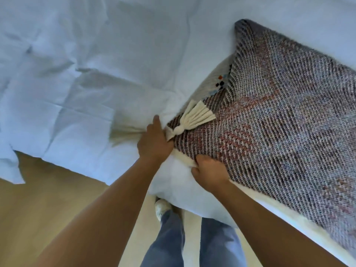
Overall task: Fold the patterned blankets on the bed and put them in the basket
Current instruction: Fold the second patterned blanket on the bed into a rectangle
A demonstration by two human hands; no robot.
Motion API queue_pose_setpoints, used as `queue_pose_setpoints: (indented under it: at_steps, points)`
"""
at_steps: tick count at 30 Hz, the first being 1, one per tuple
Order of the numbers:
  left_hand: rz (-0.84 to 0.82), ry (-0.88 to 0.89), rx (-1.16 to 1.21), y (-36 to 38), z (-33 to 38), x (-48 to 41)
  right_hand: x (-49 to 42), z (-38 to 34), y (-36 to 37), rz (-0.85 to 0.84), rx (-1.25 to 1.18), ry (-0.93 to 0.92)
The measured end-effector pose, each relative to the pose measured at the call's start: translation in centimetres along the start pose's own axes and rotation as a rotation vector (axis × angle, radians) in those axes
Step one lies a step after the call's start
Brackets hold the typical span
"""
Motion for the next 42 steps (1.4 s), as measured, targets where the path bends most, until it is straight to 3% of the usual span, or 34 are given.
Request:
queue_pose_setpoints:
  at_steps: [4,7,11,16,19,21,26,29,31,34,37,39,42]
  points:
    - [0.030,0.347,-0.145,-0.4,4.3,-1.2,0.3,-0.2,-0.3,0.033,0.016,0.013]
    - [0.037,0.465,-0.064,-0.7,6.4,-1.9,0.0,-0.2,-1.0,0.062,0.013,0.040]
    - [0.222,0.323,0.222,-4.4,2.6,-2.1,-0.4,-0.3,-1.7,0.085,0.050,0.064]
    - [0.082,0.353,0.105,-4.6,-4.2,0.9,-0.5,-0.9,-1.0,0.041,0.073,0.100]
    - [0.084,0.240,0.085,-4.6,-4.9,1.6,-0.6,-0.9,-0.5,0.041,0.058,0.141]
    - [0.169,0.235,0.011,-4.5,-4.5,1.2,-0.5,-1.1,-0.1,0.037,0.067,0.125]
    - [0.186,-0.285,-0.017,-3.6,-8.5,-0.2,-0.6,-1.6,0.0,0.023,0.041,0.100]
    - [0.180,-0.337,-0.042,-3.6,-9.7,0.4,-0.7,-1.9,-0.1,0.010,0.030,0.095]
    - [0.197,-0.244,-0.078,-3.9,-8.9,0.4,-0.8,-2.2,-0.3,0.004,0.028,0.083]
    - [0.202,0.129,-0.235,-4.0,-4.8,0.4,-1.2,-2.9,-0.6,0.010,0.022,0.065]
    - [0.157,0.391,-0.364,-3.7,-0.6,0.0,-2.2,-3.3,-1.4,0.040,-0.009,0.063]
    - [0.074,0.483,-0.365,-3.1,1.9,-0.4,-3.2,-3.3,-2.4,0.088,-0.045,0.068]
    - [-0.008,0.446,-0.257,-2.3,4.9,-1.8,-5.4,-2.4,-4.4,0.171,-0.100,0.086]
Point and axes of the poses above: each hand's wrist, its own x-axis away from the middle knuckle, its own y-axis out of the palm, z = x × y, the point moved 8 cm from there along -x, towards the middle knuckle, and after that the axes turned 15 degrees about z, right-handed, at the moved point
